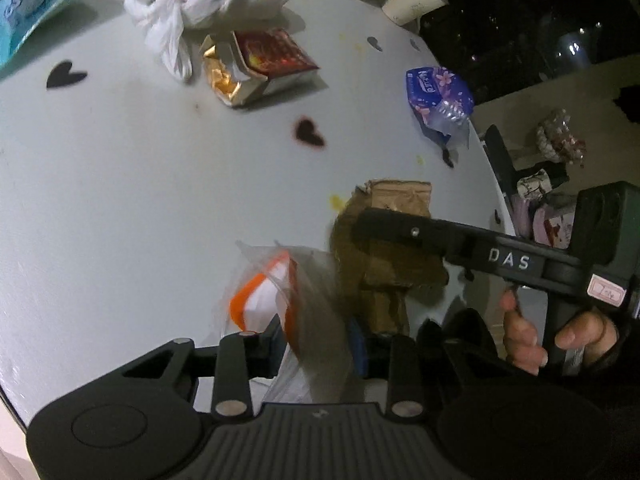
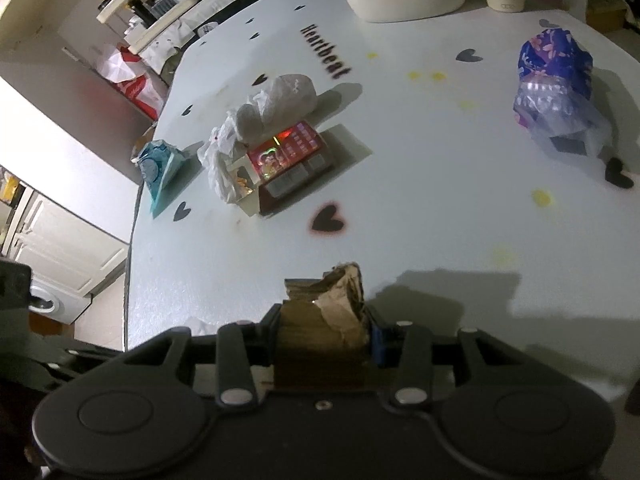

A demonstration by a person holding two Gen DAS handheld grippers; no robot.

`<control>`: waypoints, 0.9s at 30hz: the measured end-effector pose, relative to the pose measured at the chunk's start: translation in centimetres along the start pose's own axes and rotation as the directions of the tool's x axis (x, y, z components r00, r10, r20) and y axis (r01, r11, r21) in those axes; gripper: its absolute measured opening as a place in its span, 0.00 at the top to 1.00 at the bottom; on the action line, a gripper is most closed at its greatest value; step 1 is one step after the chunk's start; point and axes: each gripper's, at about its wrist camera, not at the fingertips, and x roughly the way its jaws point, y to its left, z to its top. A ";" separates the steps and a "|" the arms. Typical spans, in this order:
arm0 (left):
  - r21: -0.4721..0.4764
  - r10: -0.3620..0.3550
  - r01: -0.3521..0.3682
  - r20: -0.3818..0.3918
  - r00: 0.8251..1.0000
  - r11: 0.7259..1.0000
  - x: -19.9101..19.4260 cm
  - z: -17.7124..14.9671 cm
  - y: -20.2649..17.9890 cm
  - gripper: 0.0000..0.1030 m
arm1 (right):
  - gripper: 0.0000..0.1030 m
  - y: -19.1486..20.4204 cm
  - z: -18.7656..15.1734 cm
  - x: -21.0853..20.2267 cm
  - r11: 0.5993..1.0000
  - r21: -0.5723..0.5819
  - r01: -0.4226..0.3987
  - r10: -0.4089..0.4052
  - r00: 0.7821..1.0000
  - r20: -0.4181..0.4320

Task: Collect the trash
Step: 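Close the left tool on the clear plastic bag while the right tool lifts the brown paper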

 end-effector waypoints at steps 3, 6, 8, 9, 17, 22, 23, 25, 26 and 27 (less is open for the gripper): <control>-0.055 -0.029 0.030 0.024 0.999 0.998 0.0 -0.3 0.5 0.85 | 0.48 -0.5 -0.1 -0.5 1.000 0.010 -0.005 0.005 1.000 -0.002; -0.075 -0.034 0.038 0.052 0.998 0.996 -0.4 -0.7 0.6 0.88 | 0.32 -1.0 -0.5 -1.3 0.999 0.032 -0.003 0.003 1.000 -0.002; -0.082 -0.035 0.041 0.079 0.996 0.996 -0.9 -0.9 0.6 0.90 | 0.29 -1.5 -1.1 -1.8 0.998 0.058 0.009 -0.008 1.000 -0.009; -0.086 -0.031 0.039 0.095 0.995 0.996 -1.3 -1.1 0.5 0.91 | 0.28 -1.9 -1.4 -2.1 0.997 0.080 0.009 -0.008 1.000 -0.011; -0.145 0.029 0.003 0.221 0.975 0.989 -3.5 -2.7 0.4 0.94 | 0.28 -3.8 -3.7 -1.9 0.965 0.261 -0.017 0.030 0.999 -0.045; -0.182 0.071 -0.018 0.289 0.955 0.983 -4.8 -4.0 0.4 0.94 | 0.38 -3.5 -4.0 -1.4 0.956 0.290 -0.034 0.045 0.998 -0.034; -0.187 0.082 -0.025 0.302 0.950 0.982 -5.0 -4.2 0.3 0.94 | 0.40 -3.4 -3.9 -1.3 0.959 0.283 -0.029 0.039 0.999 -0.029; -0.194 0.110 -0.047 0.330 0.938 0.980 -5.6 -4.6 0.0 0.94 | 0.46 -3.0 -3.7 -1.2 0.967 0.256 -0.021 0.027 0.999 -0.020; -0.194 0.125 -0.060 0.340 0.932 0.979 -5.8 -4.7 -0.1 0.94 | 0.47 -2.7 -3.5 -1.2 0.972 0.236 -0.016 0.020 1.000 -0.017; -0.193 0.142 -0.077 0.350 0.926 0.978 -6.0 -4.9 -0.4 0.94 | 0.48 -2.5 -3.4 -1.3 0.977 0.215 -0.011 0.014 1.000 -0.015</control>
